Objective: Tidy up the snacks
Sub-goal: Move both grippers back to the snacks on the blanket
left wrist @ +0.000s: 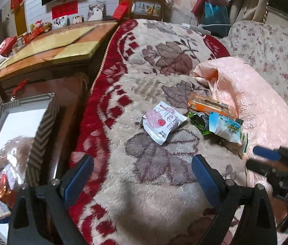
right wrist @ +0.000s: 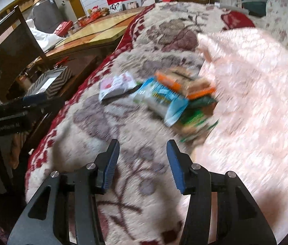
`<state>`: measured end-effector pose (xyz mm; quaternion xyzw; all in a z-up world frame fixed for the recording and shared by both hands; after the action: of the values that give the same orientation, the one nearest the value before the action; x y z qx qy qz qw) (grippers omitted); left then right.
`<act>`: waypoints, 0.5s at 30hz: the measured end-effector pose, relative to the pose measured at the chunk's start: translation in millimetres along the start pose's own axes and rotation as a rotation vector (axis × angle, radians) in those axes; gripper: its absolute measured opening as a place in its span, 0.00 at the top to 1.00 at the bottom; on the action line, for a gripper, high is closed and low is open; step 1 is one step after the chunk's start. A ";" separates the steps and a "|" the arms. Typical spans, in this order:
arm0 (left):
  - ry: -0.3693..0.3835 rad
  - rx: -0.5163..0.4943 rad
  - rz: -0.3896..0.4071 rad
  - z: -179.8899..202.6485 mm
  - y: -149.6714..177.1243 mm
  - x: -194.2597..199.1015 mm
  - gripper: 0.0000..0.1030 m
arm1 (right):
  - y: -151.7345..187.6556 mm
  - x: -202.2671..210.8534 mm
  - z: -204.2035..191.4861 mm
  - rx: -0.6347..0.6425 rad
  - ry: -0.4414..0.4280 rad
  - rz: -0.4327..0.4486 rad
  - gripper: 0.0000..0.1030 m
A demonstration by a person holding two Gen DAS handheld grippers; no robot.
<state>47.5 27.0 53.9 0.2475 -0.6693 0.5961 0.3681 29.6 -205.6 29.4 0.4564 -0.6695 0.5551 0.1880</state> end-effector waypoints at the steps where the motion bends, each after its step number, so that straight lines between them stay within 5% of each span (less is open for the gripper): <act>1: 0.006 0.009 -0.002 -1.2 -0.6 -2.0 0.05 | -4.5 -0.1 -0.1 0.013 0.007 0.005 0.54; 15: 0.057 0.071 -0.057 4.7 -3.7 -16.0 0.05 | -48.3 -16.4 4.5 0.088 0.027 0.022 0.54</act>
<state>59.1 20.0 43.5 0.2624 -0.6294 0.6156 0.3949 78.7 -201.5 43.2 0.4492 -0.6468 0.5922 0.1704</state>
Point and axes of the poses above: each gripper's, at about its wrist camera, not at the fingertips, and x roughly against the way its jaws point, z to its right, y to its underside, the point moved 1 cm from there along -x, roughly the way its jaws point, and after that the axes turned 11 degrees about -x, right-handed, at the moved point
